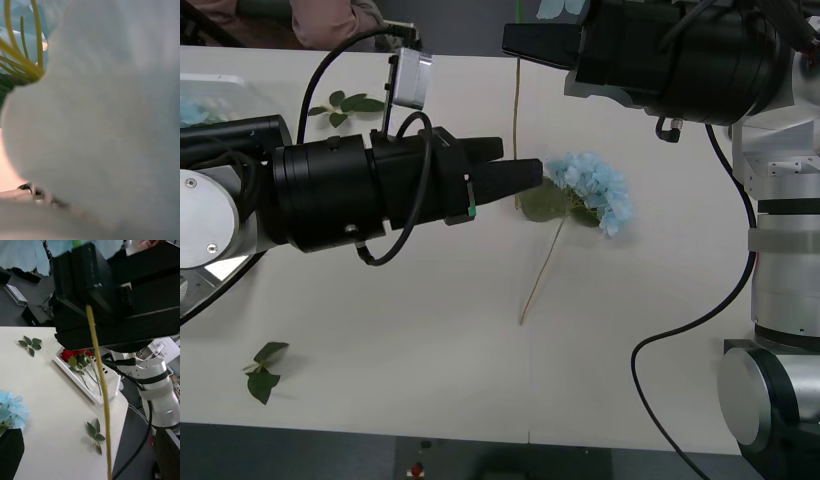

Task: Put the red flowers into the right box and the blue flowers into the left box

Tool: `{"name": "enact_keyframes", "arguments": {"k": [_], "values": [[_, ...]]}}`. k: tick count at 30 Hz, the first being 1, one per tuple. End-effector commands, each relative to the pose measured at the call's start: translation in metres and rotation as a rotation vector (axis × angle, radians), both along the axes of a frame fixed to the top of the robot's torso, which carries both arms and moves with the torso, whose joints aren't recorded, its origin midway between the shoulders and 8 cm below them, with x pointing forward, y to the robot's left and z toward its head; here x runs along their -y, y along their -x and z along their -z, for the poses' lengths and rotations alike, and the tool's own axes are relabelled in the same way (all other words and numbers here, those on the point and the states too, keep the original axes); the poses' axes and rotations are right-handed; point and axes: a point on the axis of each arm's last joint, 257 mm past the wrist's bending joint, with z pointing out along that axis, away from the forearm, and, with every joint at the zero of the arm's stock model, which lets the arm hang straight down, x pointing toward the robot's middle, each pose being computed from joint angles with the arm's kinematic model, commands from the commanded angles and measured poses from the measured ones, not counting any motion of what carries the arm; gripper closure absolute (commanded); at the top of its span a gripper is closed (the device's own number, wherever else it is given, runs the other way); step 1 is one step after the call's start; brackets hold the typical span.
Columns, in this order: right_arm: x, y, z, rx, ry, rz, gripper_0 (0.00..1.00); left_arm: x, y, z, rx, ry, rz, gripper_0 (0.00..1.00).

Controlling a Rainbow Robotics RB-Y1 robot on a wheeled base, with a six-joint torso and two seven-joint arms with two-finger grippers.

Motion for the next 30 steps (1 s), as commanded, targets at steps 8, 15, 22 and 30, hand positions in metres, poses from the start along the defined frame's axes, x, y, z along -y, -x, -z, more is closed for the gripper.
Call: {"name": "enact_keyframes", "arguments": {"k": [8,15,22,30], "values": [[-0.003,0.008,-0.020,0.077,-0.014,-0.011,1.00,0.010,-0.001,-0.019,-0.008,0.041,0.010,1.00],[-0.003,0.008,-0.020,0.077,-0.014,-0.011,1.00,0.011,-0.001,-0.019,-0.010,0.046,0.011,1.00],[-0.003,0.008,-0.020,0.077,-0.014,-0.011,0.71,0.009,-0.005,-0.018,-0.014,0.044,0.003,1.00],[-0.003,0.008,-0.020,0.077,-0.014,-0.011,0.00,-0.012,-0.020,-0.015,-0.033,0.057,-0.057,1.00]]}}
